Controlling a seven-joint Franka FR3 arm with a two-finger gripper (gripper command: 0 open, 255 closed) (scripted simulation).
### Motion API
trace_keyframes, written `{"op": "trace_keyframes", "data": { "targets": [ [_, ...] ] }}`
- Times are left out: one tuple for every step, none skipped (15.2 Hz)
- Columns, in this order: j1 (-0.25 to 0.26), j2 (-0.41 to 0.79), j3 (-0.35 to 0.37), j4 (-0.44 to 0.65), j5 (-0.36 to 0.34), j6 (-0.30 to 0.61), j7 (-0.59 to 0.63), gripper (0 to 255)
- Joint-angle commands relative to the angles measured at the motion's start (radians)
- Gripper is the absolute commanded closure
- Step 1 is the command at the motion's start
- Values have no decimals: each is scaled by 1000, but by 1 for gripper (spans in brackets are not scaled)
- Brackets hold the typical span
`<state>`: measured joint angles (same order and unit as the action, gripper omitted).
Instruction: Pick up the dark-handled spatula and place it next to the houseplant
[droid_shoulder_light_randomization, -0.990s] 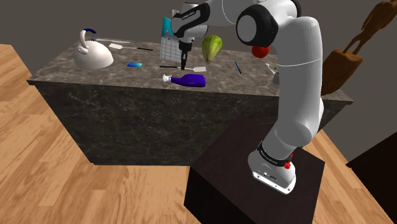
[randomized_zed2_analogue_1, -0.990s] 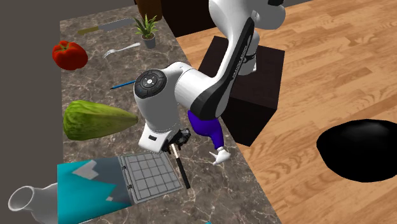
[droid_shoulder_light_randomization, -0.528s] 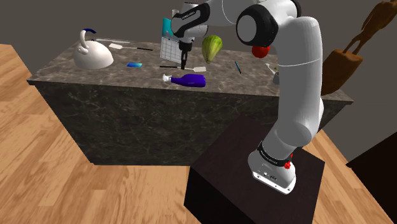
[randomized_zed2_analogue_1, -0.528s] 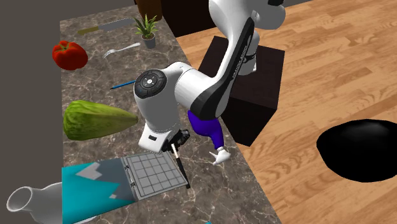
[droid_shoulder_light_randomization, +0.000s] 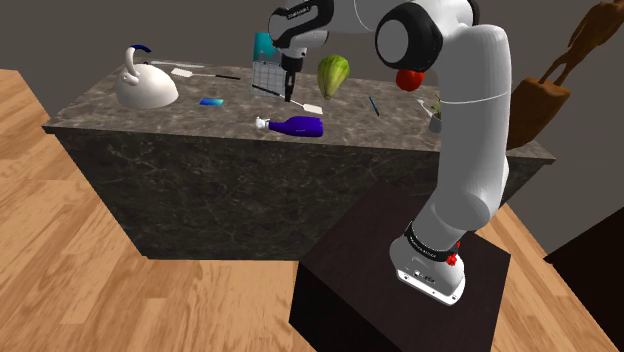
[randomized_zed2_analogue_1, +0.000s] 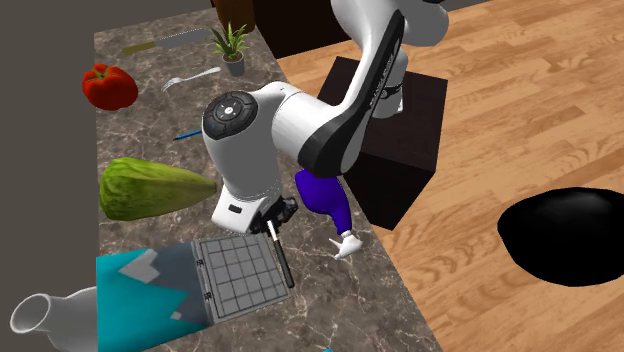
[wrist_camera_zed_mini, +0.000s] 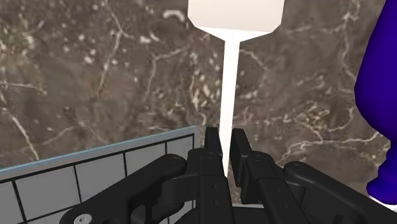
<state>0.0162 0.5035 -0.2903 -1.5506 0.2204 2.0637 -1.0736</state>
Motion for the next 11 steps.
{"op": "trace_keyframes", "data": {
  "targets": [
    [0, -10, -2, 12, -4, -22, 3, 255],
    [1, -14, -3, 19, -6, -33, 5, 255],
    [1, -19, -4, 27, -8, -45, 7, 255],
    [1, -22, -5, 35, -10, -56, 9, 255],
    [1, -26, -6, 43, -12, -67, 10, 255],
    [1, -30, -7, 51, -13, -79, 12, 255],
    [1, -33, -8, 59, -15, -91, 13, 255],
    [0, -36, -8, 68, -16, -102, 15, 255],
    [0, -39, -9, 77, -18, -114, 17, 255],
    [0, -42, -10, 87, -19, -126, 18, 255],
    [-1, -44, -10, 97, -20, -138, 20, 255]
  ]
}}
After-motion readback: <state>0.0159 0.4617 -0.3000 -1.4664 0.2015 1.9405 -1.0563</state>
